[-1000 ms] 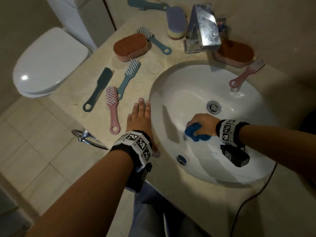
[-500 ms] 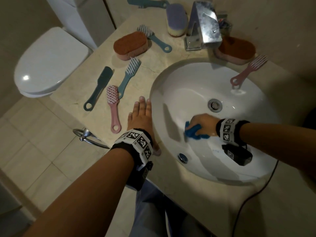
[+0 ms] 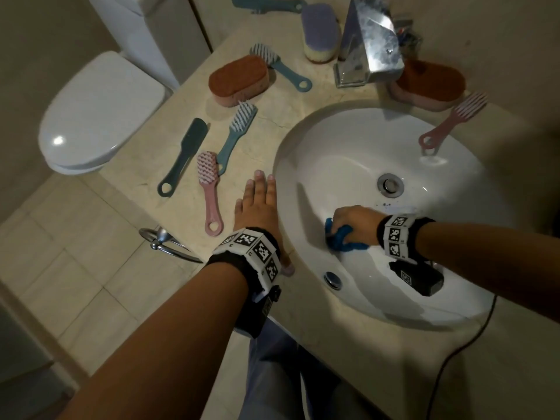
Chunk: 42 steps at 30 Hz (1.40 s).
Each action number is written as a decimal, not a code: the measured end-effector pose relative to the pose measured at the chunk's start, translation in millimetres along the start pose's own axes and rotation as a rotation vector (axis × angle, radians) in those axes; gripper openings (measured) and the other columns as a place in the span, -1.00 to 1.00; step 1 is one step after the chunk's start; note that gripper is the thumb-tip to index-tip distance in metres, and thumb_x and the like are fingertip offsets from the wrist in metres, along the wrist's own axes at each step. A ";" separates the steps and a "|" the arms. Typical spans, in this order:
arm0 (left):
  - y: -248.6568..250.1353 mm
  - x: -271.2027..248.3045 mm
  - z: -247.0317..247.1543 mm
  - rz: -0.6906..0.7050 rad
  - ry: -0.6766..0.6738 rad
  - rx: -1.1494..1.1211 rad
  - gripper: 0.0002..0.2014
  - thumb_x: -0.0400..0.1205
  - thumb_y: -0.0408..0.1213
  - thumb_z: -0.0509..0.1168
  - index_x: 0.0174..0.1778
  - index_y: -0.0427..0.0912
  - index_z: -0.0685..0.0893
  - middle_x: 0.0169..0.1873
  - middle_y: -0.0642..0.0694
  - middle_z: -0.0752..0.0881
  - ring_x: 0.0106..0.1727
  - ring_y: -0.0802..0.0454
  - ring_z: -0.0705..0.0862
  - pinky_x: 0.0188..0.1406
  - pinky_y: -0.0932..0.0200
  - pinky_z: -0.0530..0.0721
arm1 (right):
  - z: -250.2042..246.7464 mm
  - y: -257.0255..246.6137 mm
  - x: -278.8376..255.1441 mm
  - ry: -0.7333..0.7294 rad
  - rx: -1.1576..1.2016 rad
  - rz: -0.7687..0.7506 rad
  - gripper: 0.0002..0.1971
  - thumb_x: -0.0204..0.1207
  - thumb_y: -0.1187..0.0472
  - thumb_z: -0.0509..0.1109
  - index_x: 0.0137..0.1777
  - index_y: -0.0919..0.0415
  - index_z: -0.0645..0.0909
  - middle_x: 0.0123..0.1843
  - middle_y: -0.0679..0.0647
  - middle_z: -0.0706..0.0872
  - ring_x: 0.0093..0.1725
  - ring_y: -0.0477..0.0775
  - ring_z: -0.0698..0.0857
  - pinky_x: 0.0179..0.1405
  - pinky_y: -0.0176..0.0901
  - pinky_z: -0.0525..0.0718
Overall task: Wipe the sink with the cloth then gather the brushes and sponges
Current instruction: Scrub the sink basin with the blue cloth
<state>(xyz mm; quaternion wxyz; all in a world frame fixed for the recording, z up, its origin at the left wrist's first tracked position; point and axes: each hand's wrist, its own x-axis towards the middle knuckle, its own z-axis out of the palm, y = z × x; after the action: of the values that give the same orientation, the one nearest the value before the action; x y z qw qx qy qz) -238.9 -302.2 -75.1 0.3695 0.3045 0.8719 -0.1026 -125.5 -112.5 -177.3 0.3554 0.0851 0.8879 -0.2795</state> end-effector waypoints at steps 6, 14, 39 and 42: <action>-2.3 -0.7 -0.5 0.023 0.022 0.016 0.59 0.02 0.05 0.70 0.58 -0.18 -0.49 0.59 -0.13 -0.49 0.64 -0.12 -0.38 0.68 -0.08 -0.13 | -31.8 48.1 12.0 0.144 0.046 0.212 -0.90 0.32 0.40 0.49 -0.37 0.25 0.73 -0.23 0.17 0.67 -0.19 0.17 0.63 -0.07 -0.09 0.51; 5.2 -9.1 -4.8 -0.005 -0.002 0.075 0.58 0.05 0.04 0.69 0.57 -0.22 -0.51 0.58 -0.19 -0.50 0.65 -0.18 -0.37 0.66 -0.12 -0.08 | -43.0 -0.4 -51.0 0.540 0.462 0.313 -0.88 0.50 0.31 0.37 0.02 0.24 0.62 -0.09 0.18 0.70 -0.06 0.15 0.65 -0.25 -0.40 0.51; 103.0 57.9 -64.0 0.789 -0.208 -0.712 -0.82 0.56 -0.47 0.35 0.06 -0.23 0.63 -0.20 -0.07 0.64 -0.09 -0.04 0.60 -0.12 0.19 0.59 | -47.2 -54.8 -126.3 1.024 1.354 0.546 -0.89 0.61 0.33 0.28 0.09 0.20 0.53 -0.25 0.08 0.57 -0.37 -0.02 0.49 -0.47 -0.37 0.52; 108.2 59.5 -64.4 0.825 -0.229 -0.681 -0.85 0.58 -0.50 0.31 -0.05 -0.17 0.59 -0.20 -0.11 0.64 -0.13 -0.05 0.60 -0.07 0.08 0.58 | -41.7 -51.4 -136.8 0.999 1.363 0.561 -0.93 0.60 0.34 0.29 -0.07 0.19 0.56 -0.27 0.04 0.56 -0.33 -0.05 0.52 -0.36 -0.31 0.53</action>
<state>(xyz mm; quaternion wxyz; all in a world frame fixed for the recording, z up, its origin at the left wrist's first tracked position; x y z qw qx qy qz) -243.0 -163.2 -66.8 0.5496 0.4711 0.6181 0.3066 -67.6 -125.4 -37.4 -0.1456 0.6044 0.5264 -0.5800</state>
